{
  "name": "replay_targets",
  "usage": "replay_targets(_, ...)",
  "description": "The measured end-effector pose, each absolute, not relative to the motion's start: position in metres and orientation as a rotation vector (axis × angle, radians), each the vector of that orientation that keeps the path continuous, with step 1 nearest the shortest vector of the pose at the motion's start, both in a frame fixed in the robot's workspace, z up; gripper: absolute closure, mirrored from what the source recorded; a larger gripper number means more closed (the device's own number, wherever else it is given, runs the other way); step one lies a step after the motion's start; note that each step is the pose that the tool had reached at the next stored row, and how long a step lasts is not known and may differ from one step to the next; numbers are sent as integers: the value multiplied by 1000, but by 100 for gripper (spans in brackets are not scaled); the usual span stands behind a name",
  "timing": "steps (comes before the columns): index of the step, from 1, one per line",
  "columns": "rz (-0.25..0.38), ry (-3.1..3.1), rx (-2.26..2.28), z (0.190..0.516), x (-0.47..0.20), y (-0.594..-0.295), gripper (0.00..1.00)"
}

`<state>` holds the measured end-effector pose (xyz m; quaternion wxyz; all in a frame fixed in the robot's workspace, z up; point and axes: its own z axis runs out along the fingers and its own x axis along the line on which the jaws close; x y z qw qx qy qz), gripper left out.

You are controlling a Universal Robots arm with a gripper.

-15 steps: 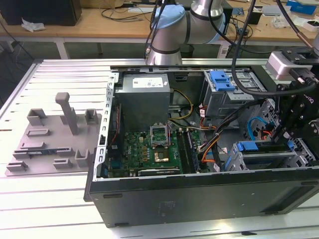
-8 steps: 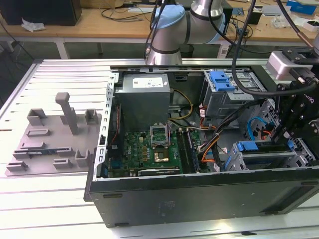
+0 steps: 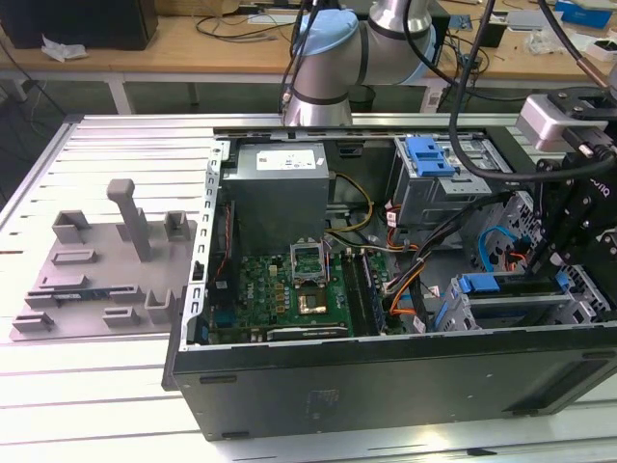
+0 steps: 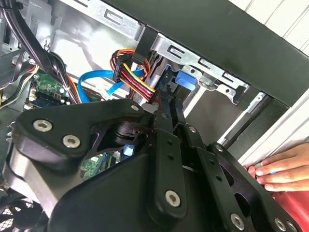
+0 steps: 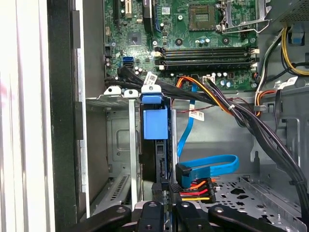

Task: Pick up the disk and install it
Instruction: 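Insert the first disk wire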

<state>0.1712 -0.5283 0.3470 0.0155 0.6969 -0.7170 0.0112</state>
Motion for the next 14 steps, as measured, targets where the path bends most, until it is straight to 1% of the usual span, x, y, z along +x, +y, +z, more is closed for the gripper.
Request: replay_targets(14, 35, -2230, 2168, 345, 171, -528, 84)
